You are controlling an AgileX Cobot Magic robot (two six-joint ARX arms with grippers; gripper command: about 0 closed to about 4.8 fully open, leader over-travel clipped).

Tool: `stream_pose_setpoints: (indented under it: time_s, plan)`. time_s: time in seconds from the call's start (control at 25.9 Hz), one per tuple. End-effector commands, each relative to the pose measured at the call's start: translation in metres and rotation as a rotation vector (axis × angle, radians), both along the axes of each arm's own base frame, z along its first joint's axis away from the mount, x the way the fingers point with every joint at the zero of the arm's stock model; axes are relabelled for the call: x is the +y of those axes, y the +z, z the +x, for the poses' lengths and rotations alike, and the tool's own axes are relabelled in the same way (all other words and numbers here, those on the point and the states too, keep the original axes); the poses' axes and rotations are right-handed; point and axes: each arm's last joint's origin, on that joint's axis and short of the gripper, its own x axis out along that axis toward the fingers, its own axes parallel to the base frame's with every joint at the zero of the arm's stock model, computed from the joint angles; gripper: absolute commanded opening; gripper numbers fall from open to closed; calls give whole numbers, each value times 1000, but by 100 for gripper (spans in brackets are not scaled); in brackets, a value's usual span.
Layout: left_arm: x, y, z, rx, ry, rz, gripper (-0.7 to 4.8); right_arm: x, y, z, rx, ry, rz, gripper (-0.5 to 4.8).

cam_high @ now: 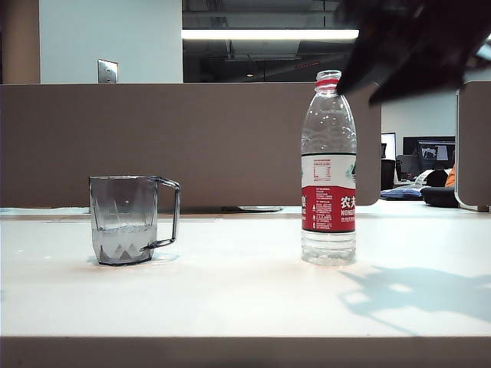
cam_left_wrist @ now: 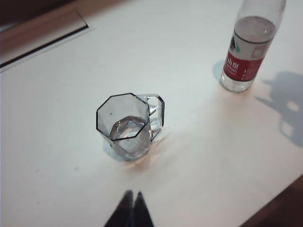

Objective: Pick up the mineral water bottle on the table and pour water into the mug until it's half full.

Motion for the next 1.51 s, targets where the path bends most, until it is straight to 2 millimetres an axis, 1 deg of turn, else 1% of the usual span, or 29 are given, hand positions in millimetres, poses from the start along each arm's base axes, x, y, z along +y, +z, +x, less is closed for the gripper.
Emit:
stream_pose_setpoints:
  time_s: [0.04,0.15,0.31,0.43,0.5,0.54,0.58,0.62,0.66,0.7,0.73,0.81,0.89,0.97,1.04,1.12,1.2,1.31,1.43,1.51]
  plan:
    - [1,-3,-3,-73,2,-44,-5,-11,13,-21,-4,14,9,203]
    - [4,-6,-9,-157,2,-79,-5,-25,24,-43,-16,14,16,202]
    - [6,-9,-15,-238,1,-113,-5,-42,30,-73,-19,14,18,202]
    - [6,-17,-15,-246,-5,-119,-5,-55,33,-95,-30,13,24,201]
    - [5,-30,-13,-223,-12,-94,-5,-71,35,-121,-87,5,54,200]
    - [5,-34,-13,-219,-12,-93,-5,-76,36,-128,-113,-12,64,200]
    - [5,-40,-14,-228,-38,-110,-5,-84,37,-141,-161,-43,83,197]
    - [5,-42,-16,-242,-56,-127,-5,-88,37,-146,-181,-50,92,194]
    - [5,-44,-17,-269,-76,-146,-5,-91,37,-151,-198,-60,100,175]
    - [5,-49,-21,-344,-104,-183,-5,-98,34,-160,-225,-108,105,85]
    - [6,-57,-22,-358,-102,-188,-5,-103,31,-167,-235,-139,103,-13]
    - [7,-66,-23,-305,-75,-201,-5,-106,28,-171,-236,-158,99,-5]
    - [7,-73,-20,-268,0,-223,-5,-107,26,-171,-221,-182,81,-5]
    - [6,-80,-17,-288,13,-241,-5,-107,24,-171,-205,-193,66,-5]
    - [4,-88,-12,-347,8,-272,-5,-106,21,-167,-216,-213,68,-5]
    - [3,-96,-9,-381,6,-286,-5,-103,18,-162,-236,-216,82,-5]
    - [2,-106,-7,-378,2,-291,-5,-99,14,-155,-266,-219,104,-5]
    - [2,-118,-6,-360,5,-301,-5,-92,3,-144,-299,-220,129,-5]
    - [1,-130,-5,-362,-6,-312,-5,-86,-11,-134,-301,-222,130,-5]
    - [0,-146,-3,-398,14,-344,-5,-80,-34,-122,-294,-250,117,-5]
